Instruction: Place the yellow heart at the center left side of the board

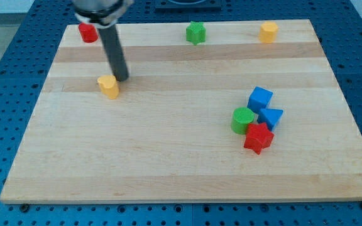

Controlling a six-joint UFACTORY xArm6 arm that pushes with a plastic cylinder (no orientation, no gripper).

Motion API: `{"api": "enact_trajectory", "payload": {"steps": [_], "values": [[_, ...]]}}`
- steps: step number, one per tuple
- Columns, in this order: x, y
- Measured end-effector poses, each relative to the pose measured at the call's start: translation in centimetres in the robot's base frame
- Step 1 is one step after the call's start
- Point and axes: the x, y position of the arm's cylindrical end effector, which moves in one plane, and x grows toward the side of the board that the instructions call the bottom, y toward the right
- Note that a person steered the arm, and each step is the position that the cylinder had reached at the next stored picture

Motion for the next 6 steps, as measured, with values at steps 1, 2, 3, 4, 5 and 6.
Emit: {"api": "enact_trajectory", "payload": {"steps": [1,2,3,4,5,6], "values": [[0.2,5.3],[0.6,4.4],[2.8,-0.5],[3.7,-4.0],[3.7,-6.8],[3.7,-10.2]]}}
